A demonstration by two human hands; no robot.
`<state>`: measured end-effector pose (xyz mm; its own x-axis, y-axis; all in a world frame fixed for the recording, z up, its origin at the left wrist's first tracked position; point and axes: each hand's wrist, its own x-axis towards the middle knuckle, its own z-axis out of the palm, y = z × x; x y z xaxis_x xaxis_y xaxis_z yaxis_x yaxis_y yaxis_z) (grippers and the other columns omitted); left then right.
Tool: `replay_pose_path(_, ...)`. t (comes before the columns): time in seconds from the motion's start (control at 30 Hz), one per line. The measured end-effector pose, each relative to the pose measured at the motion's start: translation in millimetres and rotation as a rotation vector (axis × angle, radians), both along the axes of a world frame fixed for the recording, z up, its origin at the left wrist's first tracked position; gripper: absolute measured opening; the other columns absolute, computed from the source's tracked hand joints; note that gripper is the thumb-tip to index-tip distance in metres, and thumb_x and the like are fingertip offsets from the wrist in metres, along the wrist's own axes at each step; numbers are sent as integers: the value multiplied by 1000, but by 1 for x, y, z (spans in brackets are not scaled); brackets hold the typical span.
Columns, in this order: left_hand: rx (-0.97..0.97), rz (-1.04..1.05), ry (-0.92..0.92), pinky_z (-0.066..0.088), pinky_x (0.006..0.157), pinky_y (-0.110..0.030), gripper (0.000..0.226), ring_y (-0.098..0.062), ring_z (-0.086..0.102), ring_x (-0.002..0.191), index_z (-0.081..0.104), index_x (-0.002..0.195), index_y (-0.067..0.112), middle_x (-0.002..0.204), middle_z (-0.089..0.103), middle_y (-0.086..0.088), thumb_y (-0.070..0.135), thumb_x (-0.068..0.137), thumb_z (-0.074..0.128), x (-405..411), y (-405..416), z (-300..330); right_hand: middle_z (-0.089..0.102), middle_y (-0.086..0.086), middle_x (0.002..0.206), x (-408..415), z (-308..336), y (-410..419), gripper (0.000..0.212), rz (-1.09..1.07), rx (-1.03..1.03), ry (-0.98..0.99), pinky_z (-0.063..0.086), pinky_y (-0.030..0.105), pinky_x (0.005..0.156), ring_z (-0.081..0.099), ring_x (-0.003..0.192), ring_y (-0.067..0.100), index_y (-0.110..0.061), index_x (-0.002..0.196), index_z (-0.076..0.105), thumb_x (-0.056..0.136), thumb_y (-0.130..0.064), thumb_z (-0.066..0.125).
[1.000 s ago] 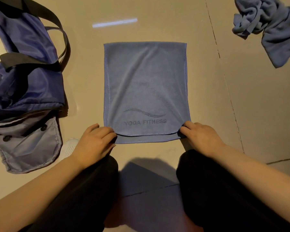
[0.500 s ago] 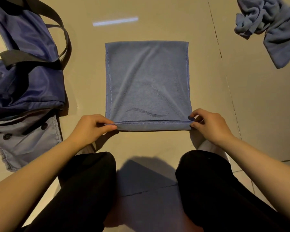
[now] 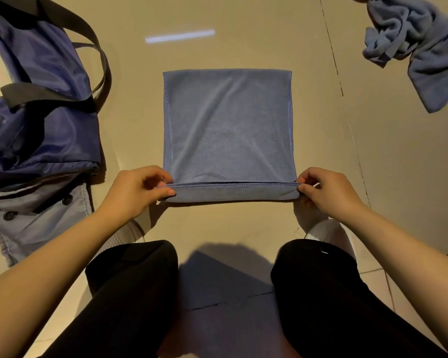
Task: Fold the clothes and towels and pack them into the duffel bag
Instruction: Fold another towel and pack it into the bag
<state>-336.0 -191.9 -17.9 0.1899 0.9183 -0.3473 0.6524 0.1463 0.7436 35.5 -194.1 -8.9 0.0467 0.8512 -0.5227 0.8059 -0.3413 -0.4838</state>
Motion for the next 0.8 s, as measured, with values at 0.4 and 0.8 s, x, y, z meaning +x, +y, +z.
replay_pose_path(0.4,160,240,111,43,53,-14,16,-5,58,59,65,76,37,71,65,24,25,84,71,-9,8,70,62,-2,91,-30,97,43,10,-163,137,194,57,27,57,68,62,18,-19,92,60,95,-10,56)
replay_pose_path(0.8,602,475,98,47,69,-26,9,-16,62,74,69,81,22,78,68,2,18,80,77,-74,-21,351,67,7,85,-95,370,49,6,-10,586,354,55,23,58,67,76,21,-15,89,64,90,-9,64)
